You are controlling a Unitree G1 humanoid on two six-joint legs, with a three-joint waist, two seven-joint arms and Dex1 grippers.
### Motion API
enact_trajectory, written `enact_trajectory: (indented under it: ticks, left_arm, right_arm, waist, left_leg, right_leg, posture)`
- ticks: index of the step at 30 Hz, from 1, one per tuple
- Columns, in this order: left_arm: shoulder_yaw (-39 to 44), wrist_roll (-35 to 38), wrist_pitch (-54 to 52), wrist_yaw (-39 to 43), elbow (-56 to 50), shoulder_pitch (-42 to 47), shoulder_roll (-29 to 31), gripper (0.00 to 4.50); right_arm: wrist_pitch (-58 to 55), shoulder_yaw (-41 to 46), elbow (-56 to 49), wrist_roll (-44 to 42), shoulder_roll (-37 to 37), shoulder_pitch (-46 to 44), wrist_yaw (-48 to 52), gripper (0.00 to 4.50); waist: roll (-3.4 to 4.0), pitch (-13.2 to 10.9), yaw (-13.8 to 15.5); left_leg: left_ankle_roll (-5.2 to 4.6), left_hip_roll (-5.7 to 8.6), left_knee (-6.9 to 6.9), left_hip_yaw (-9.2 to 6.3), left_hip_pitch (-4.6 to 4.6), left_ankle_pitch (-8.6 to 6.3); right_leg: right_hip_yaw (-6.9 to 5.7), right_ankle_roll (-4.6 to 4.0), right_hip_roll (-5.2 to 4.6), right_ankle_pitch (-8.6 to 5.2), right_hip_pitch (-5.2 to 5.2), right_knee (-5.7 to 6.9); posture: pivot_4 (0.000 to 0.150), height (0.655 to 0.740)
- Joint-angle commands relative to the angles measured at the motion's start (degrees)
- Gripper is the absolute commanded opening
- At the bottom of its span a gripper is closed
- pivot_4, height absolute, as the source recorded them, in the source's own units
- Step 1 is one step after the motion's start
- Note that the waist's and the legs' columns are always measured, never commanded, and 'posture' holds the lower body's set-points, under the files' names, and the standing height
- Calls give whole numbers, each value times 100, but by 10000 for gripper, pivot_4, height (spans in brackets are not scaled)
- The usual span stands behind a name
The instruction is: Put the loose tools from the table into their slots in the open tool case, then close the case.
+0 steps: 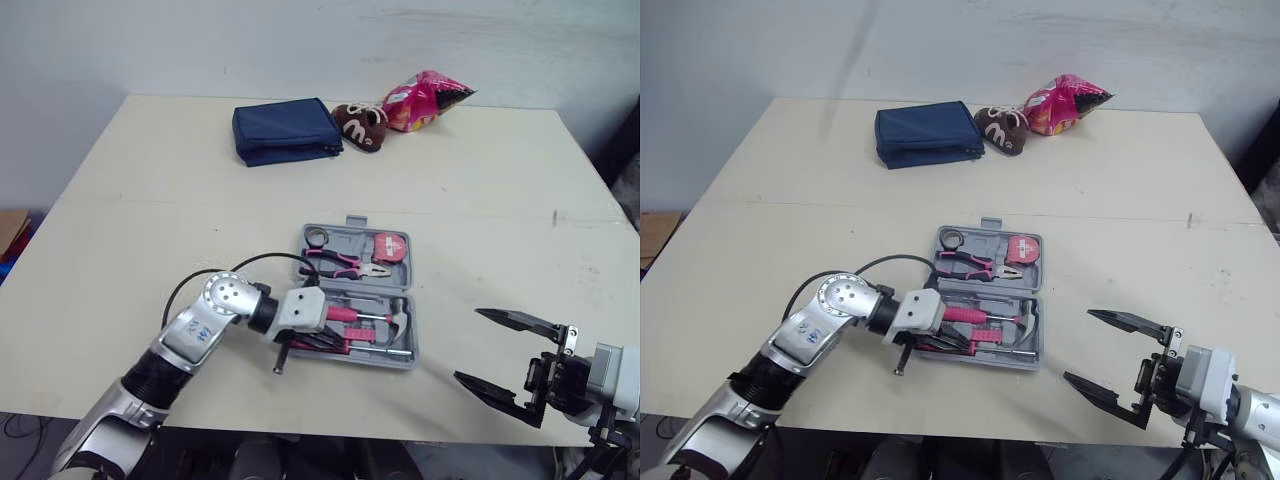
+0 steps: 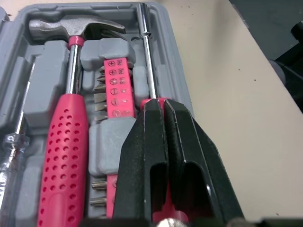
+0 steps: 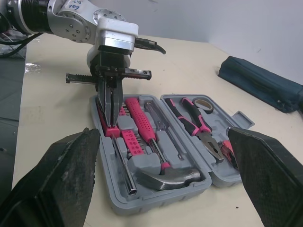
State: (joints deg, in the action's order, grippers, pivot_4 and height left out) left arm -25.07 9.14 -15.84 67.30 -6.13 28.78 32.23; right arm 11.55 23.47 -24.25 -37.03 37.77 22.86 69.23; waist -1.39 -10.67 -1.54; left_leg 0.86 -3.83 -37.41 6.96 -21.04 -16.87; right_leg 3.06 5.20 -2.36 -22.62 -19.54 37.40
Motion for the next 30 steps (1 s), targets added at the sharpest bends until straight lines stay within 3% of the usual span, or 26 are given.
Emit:
enact_trajectory:
  ticks: [1,13,16,18,20,22,30]
  left_arm:
    - [-309,-486,-102,10,140,-44,178,743]
    - [-913,-1083,-602,13,26,-102,292,743]
    - [-796,-937,-667,-150,5,-171,177,743]
    - [-449,-547,-348,-158,8,-219,44,743]
    - [373,350,-13,106,-57,-301,-99,743]
    - [1071,987,43,354,-35,-353,-16,743]
    - [2381,1344,117,296,922,-241,576,743]
  right_arm:
    - [111,118,-49,-21,-27,-37,-38,45000]
    - [-13,-17,-154,89,-32,-190,-293,45000]
    - [-87,-41,-239,99,-11,-231,-401,45000]
    - [-111,-34,-251,111,-16,-243,-472,45000]
    - [-713,91,-332,-135,249,-72,-589,45000]
    - [-1153,188,-366,-175,443,30,-741,45000]
    - [-1563,175,-166,404,491,-371,-1514,45000]
  waist:
    - [0,4,0]
    - [3,53,2]
    - [12,77,-3]
    - [27,93,-2]
    - [28,93,-1]
    - [28,76,0]
    - [23,53,-22]
  left_leg:
    - [0,0,0,0,2,0]
    - [-2,1,9,1,24,-1]
    - [-35,1,41,1,94,-33]
    - [-43,-1,44,0,95,-52]
    - [-49,1,40,-1,96,-57]
    - [-50,2,25,-3,78,-56]
    - [-42,-3,33,-10,60,-48]
  right_leg:
    - [0,0,0,0,2,0]
    - [1,0,-3,0,25,-5]
    - [0,-1,-6,0,113,-47]
    - [-3,-3,-9,-1,140,-60]
    - [-7,-2,-17,-1,146,-68]
    - [-14,0,-24,1,99,-53]
    - [-34,-2,-21,0,73,-51]
  posture:
    - [1500,7400]
    - [1500,7400]
    - [1500,7400]
    - [1500,7400]
    - [1500,7400]
    - [1500,7400]
    - [1500,7400]
